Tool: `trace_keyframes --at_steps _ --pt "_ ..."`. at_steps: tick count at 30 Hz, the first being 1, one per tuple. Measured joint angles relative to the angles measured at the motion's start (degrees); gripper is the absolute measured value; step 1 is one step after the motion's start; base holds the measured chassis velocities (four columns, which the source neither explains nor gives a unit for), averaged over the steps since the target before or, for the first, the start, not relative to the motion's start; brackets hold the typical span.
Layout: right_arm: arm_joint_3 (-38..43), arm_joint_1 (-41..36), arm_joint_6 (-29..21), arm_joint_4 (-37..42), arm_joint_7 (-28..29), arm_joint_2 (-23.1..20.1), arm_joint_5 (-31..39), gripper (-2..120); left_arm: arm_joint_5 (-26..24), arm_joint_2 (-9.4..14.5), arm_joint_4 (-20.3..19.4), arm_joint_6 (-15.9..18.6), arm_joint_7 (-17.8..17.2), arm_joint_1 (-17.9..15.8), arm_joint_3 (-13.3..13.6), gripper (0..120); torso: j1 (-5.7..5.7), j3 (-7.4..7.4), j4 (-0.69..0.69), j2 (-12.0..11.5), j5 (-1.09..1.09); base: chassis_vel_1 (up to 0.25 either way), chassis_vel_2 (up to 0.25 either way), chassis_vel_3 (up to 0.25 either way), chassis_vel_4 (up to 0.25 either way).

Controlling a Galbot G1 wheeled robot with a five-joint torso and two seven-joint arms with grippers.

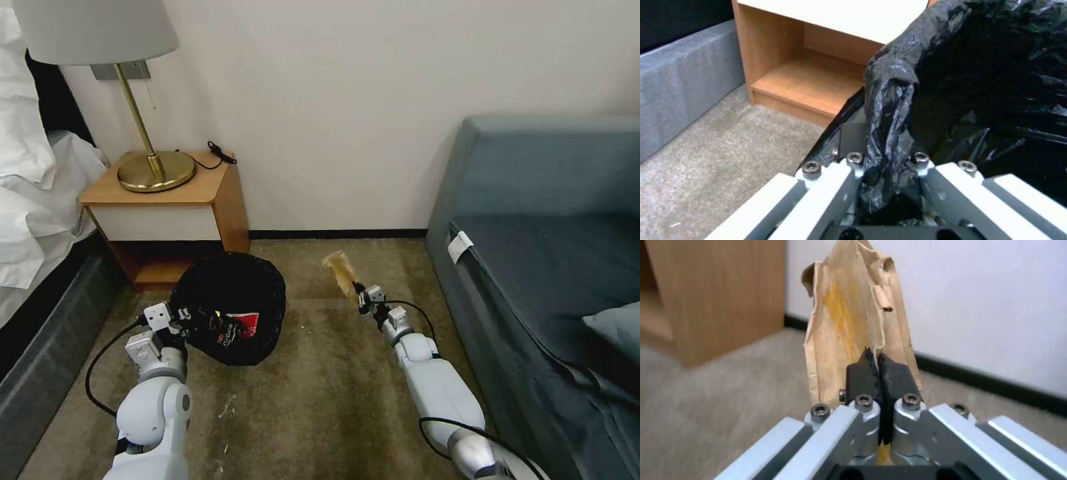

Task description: Pick up the trash bin, then pick up the garbage on the floor and place it into the trash bin.

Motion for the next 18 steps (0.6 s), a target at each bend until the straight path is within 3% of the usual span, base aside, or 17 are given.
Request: trace_keyframes --at_steps 6,18 --pt "-2.7 0.4 3.3 3.0 2.6 0.4 0.2 0 -0.3 0.4 0.0 0.0 0.0 -0.2 -0.3 2 0.00 0.00 0.00 0.0 0.00 0.000 0.000 0.000 0.000" --pt "-8.3 -0.3 3.2 12.4 3.5 -0.1 1.5 0 -0.4 0.4 1.7 -0.2 -0.1 -1.2 -0.4 2 0.00 0.00 0.00 0.0 0.01 0.000 0.000 0.000 0.000"
